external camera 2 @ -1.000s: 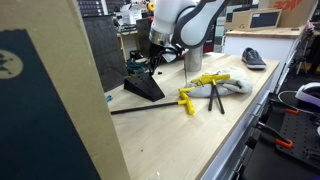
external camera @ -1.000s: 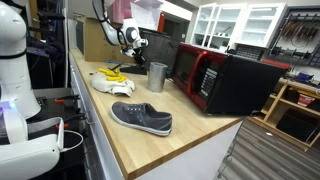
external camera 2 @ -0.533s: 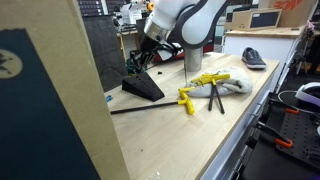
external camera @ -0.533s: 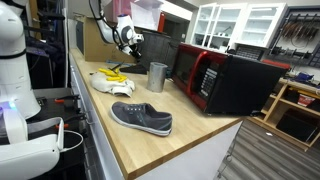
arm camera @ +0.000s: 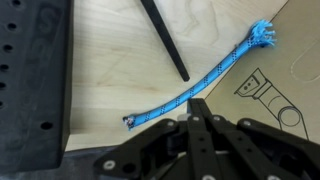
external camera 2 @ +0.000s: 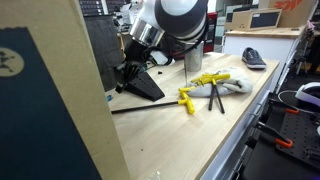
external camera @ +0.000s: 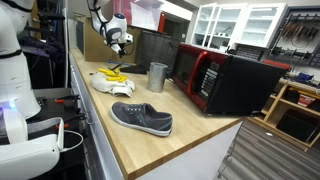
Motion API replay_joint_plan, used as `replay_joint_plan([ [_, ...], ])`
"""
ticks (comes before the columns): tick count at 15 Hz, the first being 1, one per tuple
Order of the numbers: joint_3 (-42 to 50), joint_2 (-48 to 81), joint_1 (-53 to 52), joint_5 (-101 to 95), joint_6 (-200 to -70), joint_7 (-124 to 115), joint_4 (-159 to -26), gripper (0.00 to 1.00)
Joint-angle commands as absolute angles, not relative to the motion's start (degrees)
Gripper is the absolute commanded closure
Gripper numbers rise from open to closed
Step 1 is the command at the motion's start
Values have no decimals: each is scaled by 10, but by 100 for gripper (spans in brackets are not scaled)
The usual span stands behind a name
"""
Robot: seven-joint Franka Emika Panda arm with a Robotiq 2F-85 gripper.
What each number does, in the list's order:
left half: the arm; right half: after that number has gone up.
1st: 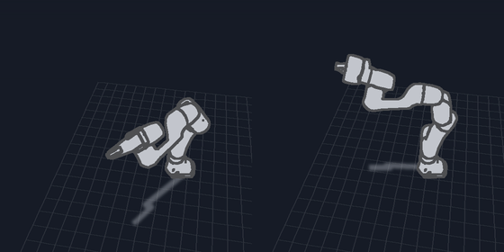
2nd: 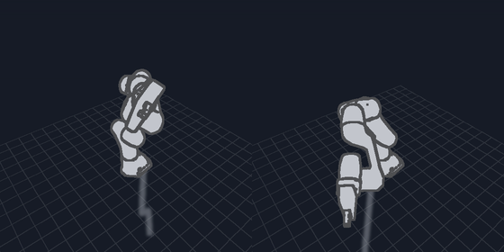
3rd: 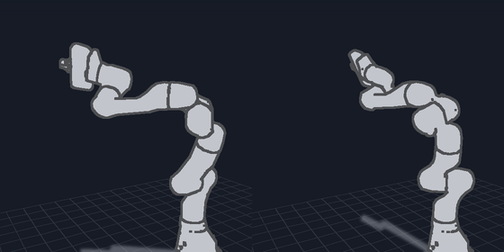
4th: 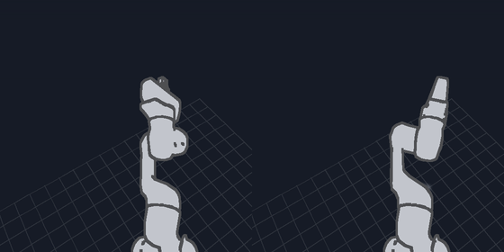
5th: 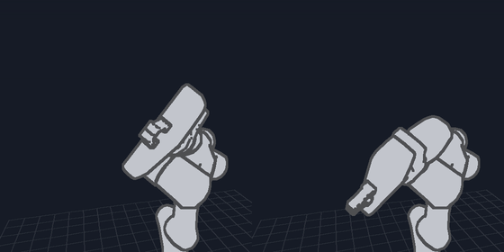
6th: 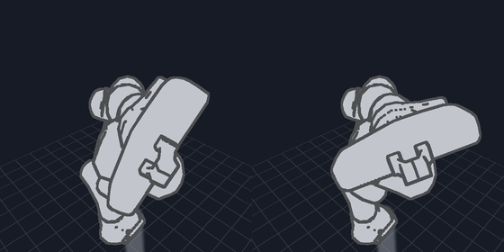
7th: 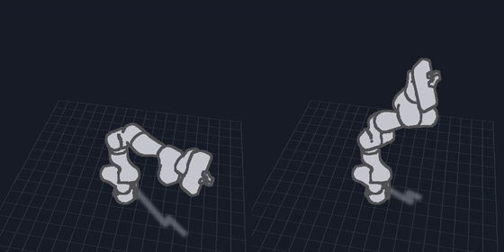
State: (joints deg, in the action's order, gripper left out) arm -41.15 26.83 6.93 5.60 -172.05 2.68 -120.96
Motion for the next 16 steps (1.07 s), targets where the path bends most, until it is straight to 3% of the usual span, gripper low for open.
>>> replay_joint_plan([
  [1,-446,278,124,104,-1631,76,-1189,100],
  [11,-309,214,49,166,-1430,86,-1194,100],
  [16,-203,186,-51,108,-1459,58,-1205,100],
])
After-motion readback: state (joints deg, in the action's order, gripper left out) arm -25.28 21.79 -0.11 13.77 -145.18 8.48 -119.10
